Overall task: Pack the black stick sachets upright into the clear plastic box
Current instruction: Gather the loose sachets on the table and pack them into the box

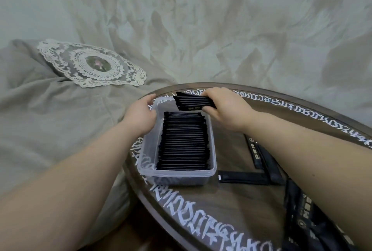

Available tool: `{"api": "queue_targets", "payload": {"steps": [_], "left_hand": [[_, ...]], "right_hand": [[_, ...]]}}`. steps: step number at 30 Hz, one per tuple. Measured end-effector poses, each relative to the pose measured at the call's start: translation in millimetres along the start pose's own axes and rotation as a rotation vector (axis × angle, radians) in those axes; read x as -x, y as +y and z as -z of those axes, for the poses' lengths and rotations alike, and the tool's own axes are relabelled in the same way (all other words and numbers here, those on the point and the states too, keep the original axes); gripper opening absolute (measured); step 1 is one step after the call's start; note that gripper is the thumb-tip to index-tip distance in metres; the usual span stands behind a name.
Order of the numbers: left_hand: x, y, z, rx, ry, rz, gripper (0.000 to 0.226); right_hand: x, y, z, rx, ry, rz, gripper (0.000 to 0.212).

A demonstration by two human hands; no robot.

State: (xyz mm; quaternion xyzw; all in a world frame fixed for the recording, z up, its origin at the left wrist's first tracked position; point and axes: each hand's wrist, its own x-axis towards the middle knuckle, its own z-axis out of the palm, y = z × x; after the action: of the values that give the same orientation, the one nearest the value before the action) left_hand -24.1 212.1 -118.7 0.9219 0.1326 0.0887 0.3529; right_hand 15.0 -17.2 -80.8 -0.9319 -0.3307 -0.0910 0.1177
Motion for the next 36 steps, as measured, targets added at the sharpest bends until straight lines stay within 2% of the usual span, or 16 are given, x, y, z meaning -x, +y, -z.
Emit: {"api": "queue_targets", "payload": {"steps": [2,6,14,22,27,32,36], "left_hand": [[5,0,-5,0.063,0.020,0.025,0.050],[25,-1,-14,0.016,0.061,0.027,0.057],[51,9,-19,0.031,0.032,0.007,0.055],[44,14,-18,-0.072,0.028,-0.043,0.045],[46,11,-17,-0.073,0.042,-0.044,0.041],[46,16,-15,-0.168,0.149,-0.103,0.034],[46,15,-14,-0.153,0.103,-0.144,0.036]], "right_hand": [[-9,-1,-6,0.045,-0.015,0.019,0.028],[-14,-1,-11,0.077,-0.075,0.054,0.029],[-2,-3,-17,0.092,-0.205,0.096,0.035],[-10,-13,-18,0.192,-0.215,0.082,0.046],[-1,-5,-14,0.152,-0.122,0.028,0.053],[12,7,-11,0.111,-0.063,0.006,0.027],[12,4,-16,0.082,-0.094,-0.002,0.015]]}}
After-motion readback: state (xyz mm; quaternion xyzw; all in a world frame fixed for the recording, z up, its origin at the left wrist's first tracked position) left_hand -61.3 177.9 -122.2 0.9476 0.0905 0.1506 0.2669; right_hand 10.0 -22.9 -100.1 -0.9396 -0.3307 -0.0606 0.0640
